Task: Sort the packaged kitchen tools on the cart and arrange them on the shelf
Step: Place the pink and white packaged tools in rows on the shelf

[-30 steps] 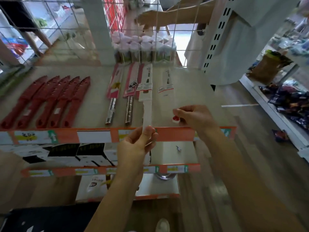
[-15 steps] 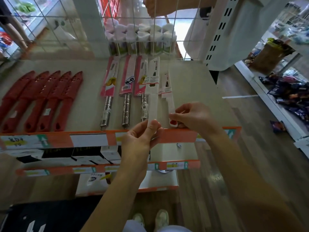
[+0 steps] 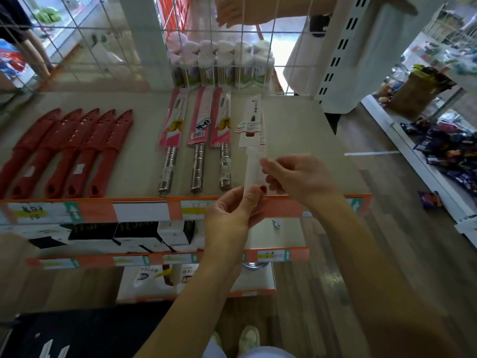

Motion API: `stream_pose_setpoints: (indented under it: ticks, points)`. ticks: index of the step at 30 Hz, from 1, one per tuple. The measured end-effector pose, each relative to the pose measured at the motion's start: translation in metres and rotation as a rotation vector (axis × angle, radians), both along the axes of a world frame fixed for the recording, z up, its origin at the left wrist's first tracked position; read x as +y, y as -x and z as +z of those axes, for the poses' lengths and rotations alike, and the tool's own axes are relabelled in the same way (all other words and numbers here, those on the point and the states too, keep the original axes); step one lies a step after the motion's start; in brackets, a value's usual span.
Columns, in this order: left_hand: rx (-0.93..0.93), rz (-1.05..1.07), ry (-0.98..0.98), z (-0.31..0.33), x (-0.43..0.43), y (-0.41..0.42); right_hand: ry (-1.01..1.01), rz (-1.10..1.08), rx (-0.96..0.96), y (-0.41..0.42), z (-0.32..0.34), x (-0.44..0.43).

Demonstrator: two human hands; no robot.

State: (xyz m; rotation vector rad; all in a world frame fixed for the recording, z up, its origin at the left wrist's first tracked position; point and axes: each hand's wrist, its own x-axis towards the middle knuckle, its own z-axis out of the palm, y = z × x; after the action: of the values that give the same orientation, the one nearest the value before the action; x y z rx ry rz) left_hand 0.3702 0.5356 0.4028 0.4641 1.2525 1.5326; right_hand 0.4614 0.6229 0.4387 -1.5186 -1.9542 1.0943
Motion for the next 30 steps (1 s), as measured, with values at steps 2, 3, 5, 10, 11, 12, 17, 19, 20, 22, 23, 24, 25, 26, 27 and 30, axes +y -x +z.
stream_pose_setpoints:
  ticks: [2, 3, 5, 10, 11, 12, 17, 19, 20, 22, 23, 24, 25, 26, 27, 30]
  points:
    - [0.022, -0.014, -0.009, 0.001, 0.002, -0.006, 0.111, -0.06, 0.169, -0.002, 0.001, -0.002]
    - [0.034, -0.02, -0.005, 0.0, 0.003, -0.008, 0.118, -0.069, 0.181, -0.002, 0.0, -0.002]
    - [0.046, -0.038, -0.003, 0.001, 0.005, -0.012, 0.124, -0.088, 0.211, -0.005, -0.003, -0.002]
    - [0.105, -0.139, -0.024, 0.006, 0.01, -0.017, 0.222, -0.151, 0.329, -0.012, -0.006, 0.003]
    - [0.127, -0.168, -0.031, 0.006, 0.011, -0.017, 0.235, -0.156, 0.354, -0.014, -0.007, 0.006]
    - [0.153, -0.193, -0.04, 0.007, 0.011, -0.017, 0.244, -0.157, 0.377, -0.016, -0.007, 0.008]
    - [0.353, -0.193, -0.043, 0.006, 0.011, -0.005, 0.224, -0.145, 0.374, -0.024, -0.015, 0.023]
    - [0.434, -0.18, -0.044, 0.006, 0.012, 0.004, 0.202, -0.139, 0.354, -0.025, -0.018, 0.027]
    - [0.469, -0.177, -0.043, 0.006, 0.012, 0.008, 0.195, -0.138, 0.346, -0.026, -0.019, 0.029]
    - [0.52, -0.178, -0.036, 0.007, 0.013, 0.012, 0.204, -0.145, 0.325, -0.027, -0.021, 0.031]
    - [0.533, -0.177, -0.034, 0.008, 0.013, 0.013, 0.211, -0.147, 0.309, -0.027, -0.022, 0.031]
    - [0.537, -0.175, -0.034, 0.008, 0.014, 0.014, 0.212, -0.147, 0.286, -0.028, -0.023, 0.032]
    - [0.536, -0.172, -0.036, 0.009, 0.015, 0.014, 0.208, -0.146, 0.26, -0.029, -0.023, 0.032]
    - [0.533, -0.17, -0.037, 0.009, 0.016, 0.015, 0.203, -0.149, 0.237, -0.03, -0.024, 0.033]
    - [0.529, -0.169, -0.039, 0.01, 0.016, 0.015, 0.2, -0.155, 0.22, -0.03, -0.024, 0.034]
    - [0.531, -0.175, -0.039, 0.01, 0.017, 0.014, 0.213, -0.173, 0.192, -0.031, -0.025, 0.037]
